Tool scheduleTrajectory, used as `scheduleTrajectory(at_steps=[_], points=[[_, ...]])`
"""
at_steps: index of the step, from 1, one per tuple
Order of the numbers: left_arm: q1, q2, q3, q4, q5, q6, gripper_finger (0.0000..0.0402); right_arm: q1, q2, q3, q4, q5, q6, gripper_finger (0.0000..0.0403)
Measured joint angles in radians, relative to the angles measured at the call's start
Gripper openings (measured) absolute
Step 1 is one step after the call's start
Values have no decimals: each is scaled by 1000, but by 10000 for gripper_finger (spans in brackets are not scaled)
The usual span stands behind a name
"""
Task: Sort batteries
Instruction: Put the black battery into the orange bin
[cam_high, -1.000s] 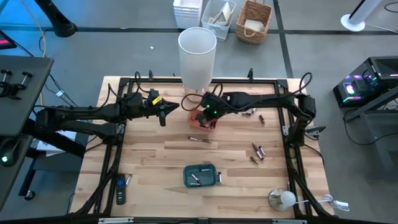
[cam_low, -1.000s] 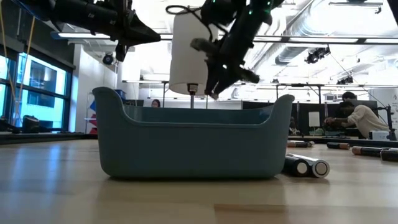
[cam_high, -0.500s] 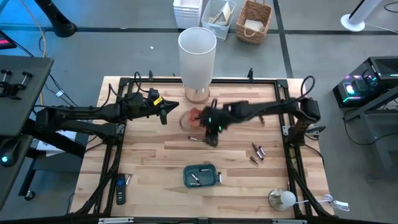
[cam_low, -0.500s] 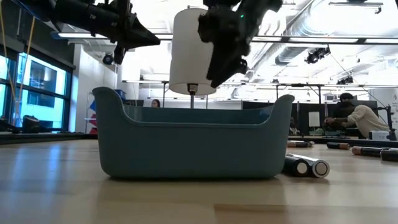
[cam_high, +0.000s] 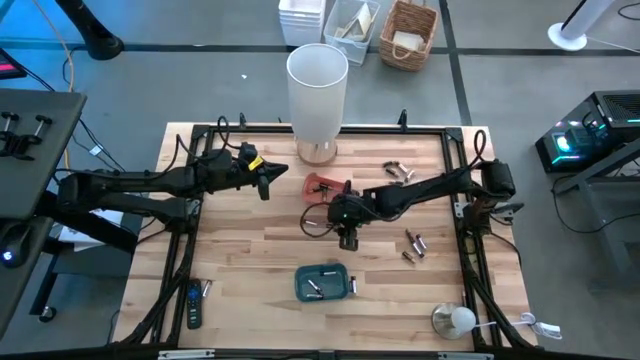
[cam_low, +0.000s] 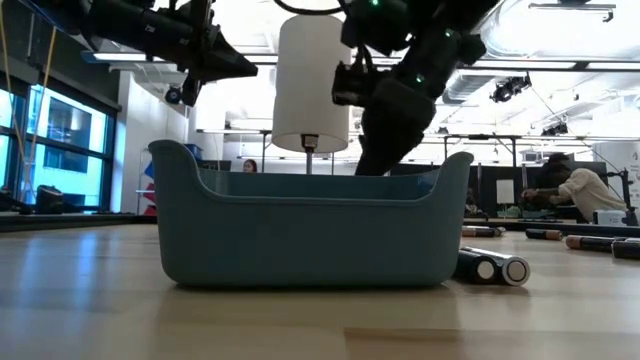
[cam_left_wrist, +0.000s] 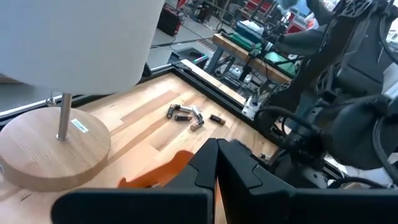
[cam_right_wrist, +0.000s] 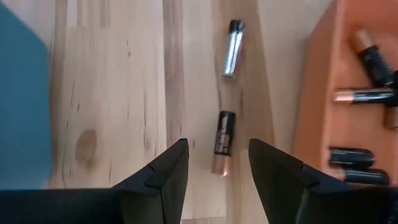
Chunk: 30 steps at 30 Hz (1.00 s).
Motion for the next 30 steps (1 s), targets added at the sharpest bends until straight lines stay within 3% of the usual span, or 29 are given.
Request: scheduleTrajectory(at_steps=[14, 16, 18, 21, 25, 30], points=[[-2, 72, 0, 6, -1, -1, 0, 1, 155, -3, 82, 99, 68, 163], [-2, 80, 0, 7, -1, -1, 0, 2, 163, 0, 76, 86, 81, 148], [-2, 83, 0, 7, 0, -3, 0, 7, 164, 0, 66, 65, 94, 107], [-2, 82, 0, 17, 0, -9, 0, 16, 147, 4, 40, 36, 105, 37], [0, 81, 0, 30, 0, -6, 0, 23, 87, 47, -84, -1, 104, 38], [-1, 80, 0, 30, -6, 0, 0, -24, -66, 95, -83, 133, 87, 38]])
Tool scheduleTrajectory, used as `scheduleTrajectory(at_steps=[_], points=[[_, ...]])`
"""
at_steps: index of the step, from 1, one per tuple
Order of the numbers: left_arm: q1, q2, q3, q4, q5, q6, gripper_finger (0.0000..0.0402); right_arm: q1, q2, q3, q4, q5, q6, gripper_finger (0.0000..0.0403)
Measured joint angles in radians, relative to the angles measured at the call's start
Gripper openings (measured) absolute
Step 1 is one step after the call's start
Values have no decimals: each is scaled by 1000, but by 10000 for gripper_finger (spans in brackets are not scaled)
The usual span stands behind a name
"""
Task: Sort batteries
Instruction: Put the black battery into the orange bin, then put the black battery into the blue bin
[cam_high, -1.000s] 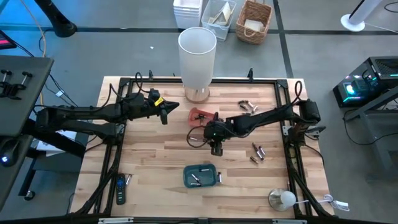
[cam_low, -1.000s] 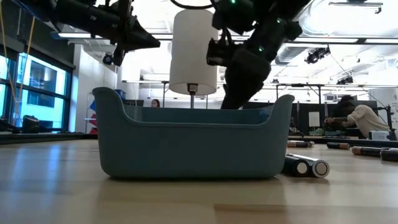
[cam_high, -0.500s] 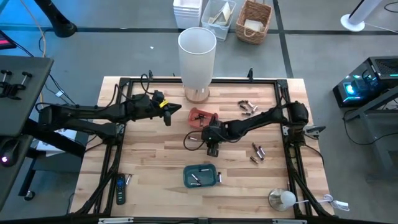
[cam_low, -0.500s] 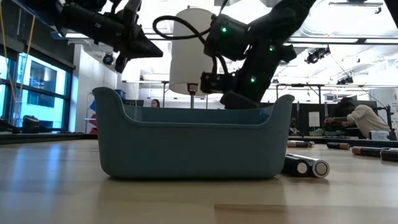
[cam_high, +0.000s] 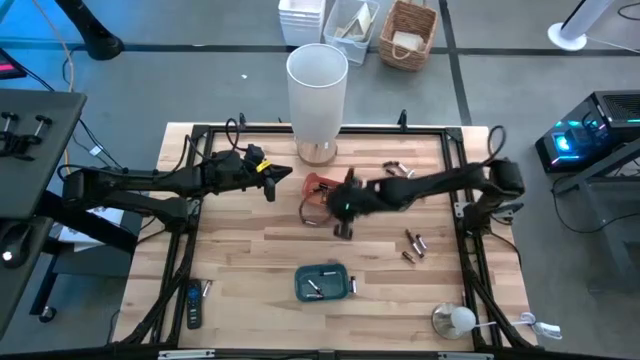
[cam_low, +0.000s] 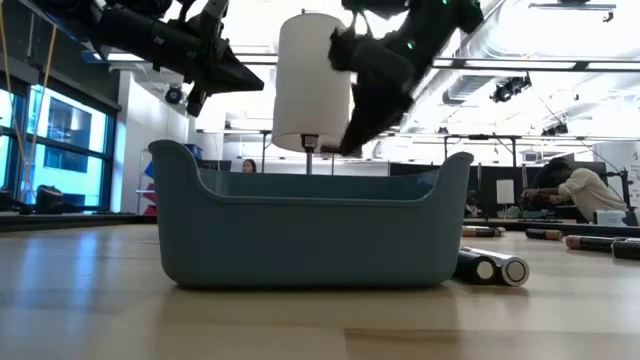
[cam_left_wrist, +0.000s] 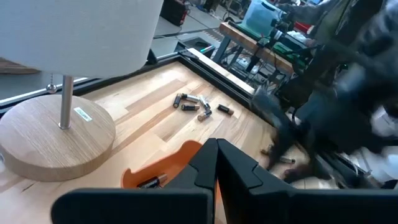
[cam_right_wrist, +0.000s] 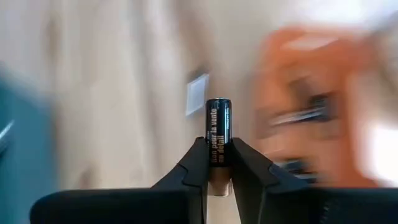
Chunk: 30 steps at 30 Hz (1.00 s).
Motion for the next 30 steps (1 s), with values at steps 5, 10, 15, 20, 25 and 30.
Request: scheduleTrajectory(at_steps=[5, 10, 15, 20, 25, 30], points=[[0, 0, 0, 6, 0, 0, 0, -124, -19, -3, 10, 3, 52, 39], [0, 0, 0, 6, -1, 0, 0, -200, 29, -9, 27, -48, 105, 100], [0, 0, 0, 5, -1, 0, 0, -198, 34, -8, 25, -122, 122, 163], [0, 0, 0, 1, -1, 1, 0, -180, -26, -7, -136, -220, 165, 178], [0, 0, 0, -15, -2, 2, 0, -65, -154, -101, -331, -202, 247, 179], [0, 0, 0, -32, -3, 19, 0, 109, -357, -333, -359, -202, 579, 180]])
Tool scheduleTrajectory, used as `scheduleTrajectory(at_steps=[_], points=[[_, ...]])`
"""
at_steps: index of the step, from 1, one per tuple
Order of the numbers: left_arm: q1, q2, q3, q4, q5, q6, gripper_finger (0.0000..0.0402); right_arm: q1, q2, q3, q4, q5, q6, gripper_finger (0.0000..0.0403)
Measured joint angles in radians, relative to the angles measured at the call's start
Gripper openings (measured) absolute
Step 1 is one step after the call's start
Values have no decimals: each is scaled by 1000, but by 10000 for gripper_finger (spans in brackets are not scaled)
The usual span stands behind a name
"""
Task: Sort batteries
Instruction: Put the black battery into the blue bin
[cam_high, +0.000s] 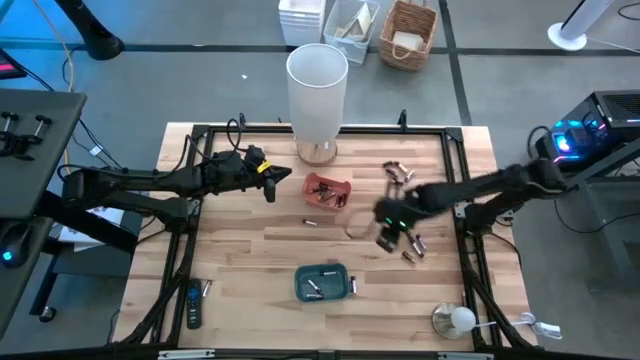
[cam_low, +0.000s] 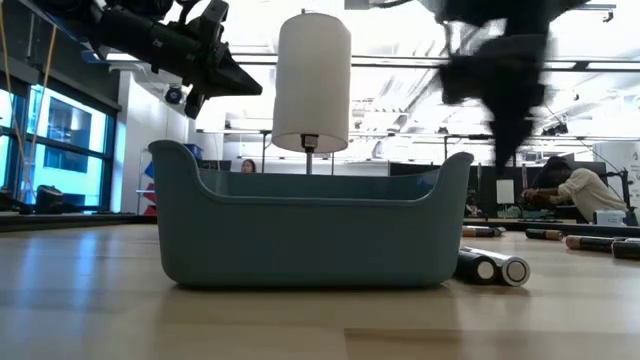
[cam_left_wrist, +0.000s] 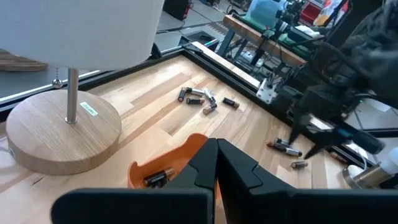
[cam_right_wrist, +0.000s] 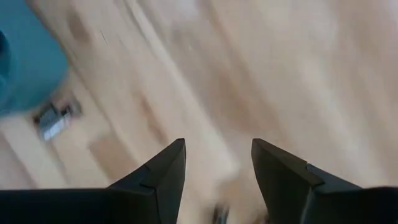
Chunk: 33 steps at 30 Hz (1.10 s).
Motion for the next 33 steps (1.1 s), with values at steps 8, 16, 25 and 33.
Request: scheduleTrajectory(at_steps=[8, 16, 25, 33], points=[[0, 0, 0, -1, -13, 8, 0, 242, -131, -196, 78, 45, 367, 181], [0, 0, 0, -1, -17, 8, 0, 325, -1, -202, 73, 37, 376, 181], [0, 2, 0, -2, -39, -8, 0, 340, 167, -198, 84, 38, 376, 158], [0, 2, 0, -1, -43, -18, 0, 311, 126, -76, 92, 71, 251, 35]])
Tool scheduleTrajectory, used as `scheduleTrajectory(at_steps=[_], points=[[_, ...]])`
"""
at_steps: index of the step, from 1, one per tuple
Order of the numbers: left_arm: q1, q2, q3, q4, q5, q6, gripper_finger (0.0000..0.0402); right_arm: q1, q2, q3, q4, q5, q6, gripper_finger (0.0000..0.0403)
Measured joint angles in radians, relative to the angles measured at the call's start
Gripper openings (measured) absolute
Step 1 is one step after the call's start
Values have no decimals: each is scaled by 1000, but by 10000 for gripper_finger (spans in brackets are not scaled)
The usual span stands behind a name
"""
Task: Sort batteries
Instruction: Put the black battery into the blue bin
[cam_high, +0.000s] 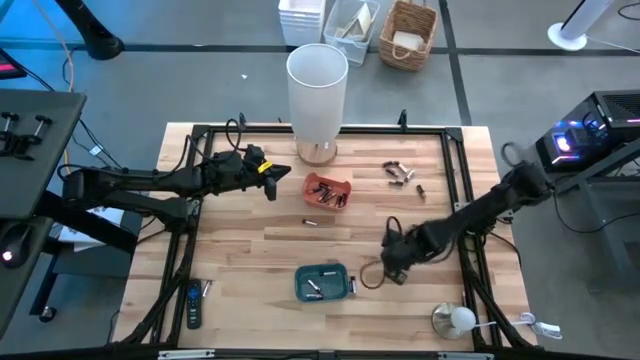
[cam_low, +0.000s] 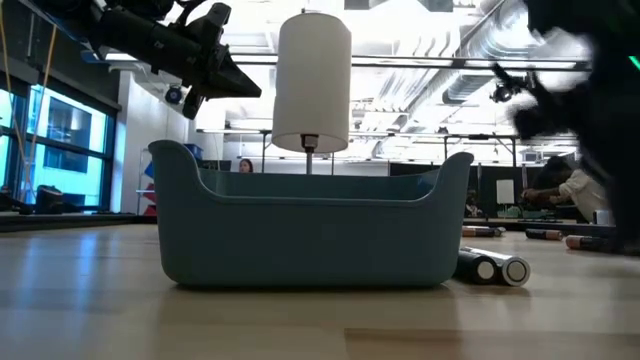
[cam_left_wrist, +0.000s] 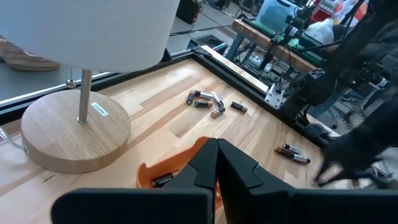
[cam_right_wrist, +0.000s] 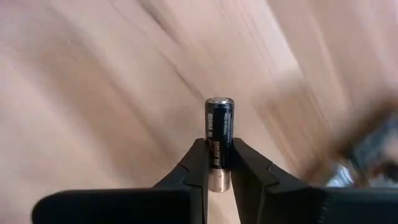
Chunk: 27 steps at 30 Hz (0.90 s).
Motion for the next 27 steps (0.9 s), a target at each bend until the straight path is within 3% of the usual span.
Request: scheduleTrajectory(at_steps=[4, 8, 13, 18, 22, 27], points=[[0, 0, 0, -9, 0, -1, 0, -55, -39, 96, 106, 47, -192, 35], [0, 0, 0, -28, 0, -1, 0, -126, -26, 170, 339, -48, -376, 35], [0, 0, 0, -42, 0, -1, 0, -155, 97, 261, 431, -191, -513, 35], [0, 0, 0, -48, 0, 0, 0, -146, 268, 367, 416, -229, -567, 35], [0, 0, 0, -50, 5, 0, 0, -146, 337, 461, 393, -229, -529, 88], [0, 0, 0, -53, 7, 2, 0, -146, 339, 529, 223, -222, -554, 174]])
